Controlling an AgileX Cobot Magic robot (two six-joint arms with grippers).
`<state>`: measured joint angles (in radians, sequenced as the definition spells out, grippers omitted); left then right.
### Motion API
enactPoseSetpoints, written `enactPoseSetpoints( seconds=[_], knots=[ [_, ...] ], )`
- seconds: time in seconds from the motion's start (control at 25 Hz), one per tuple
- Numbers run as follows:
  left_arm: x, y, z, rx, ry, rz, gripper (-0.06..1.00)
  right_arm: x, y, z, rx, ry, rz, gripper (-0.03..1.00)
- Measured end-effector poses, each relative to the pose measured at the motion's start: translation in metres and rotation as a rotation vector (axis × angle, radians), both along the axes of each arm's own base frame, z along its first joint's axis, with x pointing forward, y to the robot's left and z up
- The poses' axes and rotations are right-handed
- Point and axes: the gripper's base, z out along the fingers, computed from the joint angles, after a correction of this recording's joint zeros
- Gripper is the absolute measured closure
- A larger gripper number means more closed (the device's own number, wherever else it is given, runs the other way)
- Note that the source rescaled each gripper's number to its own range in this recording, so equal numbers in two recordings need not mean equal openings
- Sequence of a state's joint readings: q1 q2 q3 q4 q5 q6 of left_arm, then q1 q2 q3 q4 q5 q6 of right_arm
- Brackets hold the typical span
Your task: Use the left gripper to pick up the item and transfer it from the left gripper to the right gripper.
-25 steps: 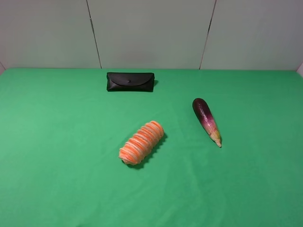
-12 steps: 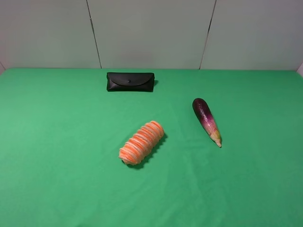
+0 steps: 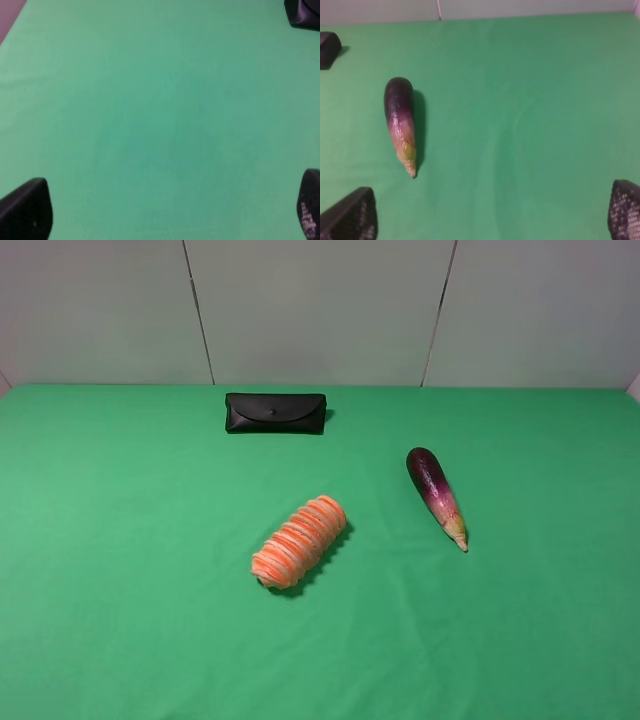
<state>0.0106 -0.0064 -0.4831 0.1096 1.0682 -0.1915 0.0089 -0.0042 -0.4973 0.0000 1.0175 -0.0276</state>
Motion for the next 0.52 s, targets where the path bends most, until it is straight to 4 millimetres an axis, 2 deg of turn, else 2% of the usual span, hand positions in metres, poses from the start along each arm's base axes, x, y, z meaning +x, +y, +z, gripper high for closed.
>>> enactPoseSetpoints(
  seconds=[0.52],
  knots=[
    [0.0,-0.0001,0.0,-0.001,0.0,0.0,-0.03,0.0,0.0,0.0,0.0,0.0,0.0,-0.03]
  ],
)
